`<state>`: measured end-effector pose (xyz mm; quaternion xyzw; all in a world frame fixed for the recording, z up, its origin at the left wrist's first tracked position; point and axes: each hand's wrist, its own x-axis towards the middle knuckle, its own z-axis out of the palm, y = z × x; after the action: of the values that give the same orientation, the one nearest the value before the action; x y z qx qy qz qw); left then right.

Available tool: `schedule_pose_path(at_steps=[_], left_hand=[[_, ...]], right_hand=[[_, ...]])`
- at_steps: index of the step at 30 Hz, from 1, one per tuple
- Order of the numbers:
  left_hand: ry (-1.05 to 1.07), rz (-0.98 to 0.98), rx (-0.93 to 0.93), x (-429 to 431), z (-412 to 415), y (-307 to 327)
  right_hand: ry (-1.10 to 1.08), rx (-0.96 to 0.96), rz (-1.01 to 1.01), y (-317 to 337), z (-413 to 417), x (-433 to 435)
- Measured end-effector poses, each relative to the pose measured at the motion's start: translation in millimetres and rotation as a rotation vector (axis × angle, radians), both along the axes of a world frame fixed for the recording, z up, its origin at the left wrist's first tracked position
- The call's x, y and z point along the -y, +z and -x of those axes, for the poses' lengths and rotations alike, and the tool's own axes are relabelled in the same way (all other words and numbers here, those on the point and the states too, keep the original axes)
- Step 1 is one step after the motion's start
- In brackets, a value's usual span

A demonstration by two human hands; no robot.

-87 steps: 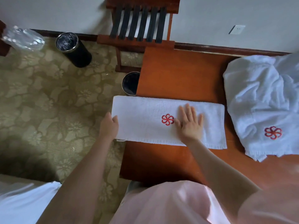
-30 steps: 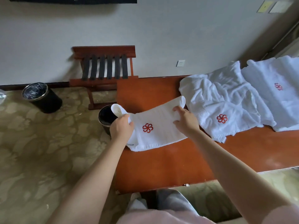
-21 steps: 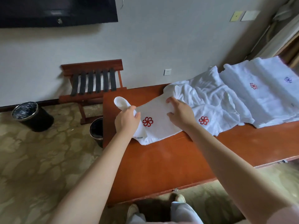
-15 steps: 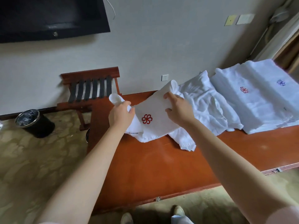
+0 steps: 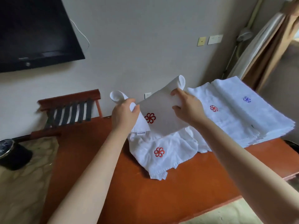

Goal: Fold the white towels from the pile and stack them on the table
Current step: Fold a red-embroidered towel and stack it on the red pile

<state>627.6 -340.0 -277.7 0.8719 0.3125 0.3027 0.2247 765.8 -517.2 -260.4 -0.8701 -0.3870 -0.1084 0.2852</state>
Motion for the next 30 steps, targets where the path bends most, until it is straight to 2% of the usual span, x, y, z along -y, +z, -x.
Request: schedule_pose_path(at_steps=[5,10,15,20,26,30], left_hand=[[-0.060,0.082,0.114,41.6,-63.0,-4.8],[-0.101,0.086,0.095,94.8,-122.3,-1.2],[-0.009,0.026,0.063,148.0,-176.2,4.5],[-0.011,0.030,0.010,200.0,-232.0,29.6],[-0.069,-0.005,0.101,231.8,-308.6,36.5],[-0.089,0.081,0.153,245.0,-366.2,26.6]], right_hand=[[-0.039,0.054,0.034,10.5,-49.7,35.9],[-0.052,0.033,0.030,4.9,-107.2,84.9],[0.061,0.040,-0.030,7.0,-176.6,132.4],[0.122,0.022,-0.062,18.5,-234.6,173.2],[0.067,0.062,-0.104,23.0,-295.9,197.8],[0.017,0.130,-0.064,19.3,-330.7,221.0]])
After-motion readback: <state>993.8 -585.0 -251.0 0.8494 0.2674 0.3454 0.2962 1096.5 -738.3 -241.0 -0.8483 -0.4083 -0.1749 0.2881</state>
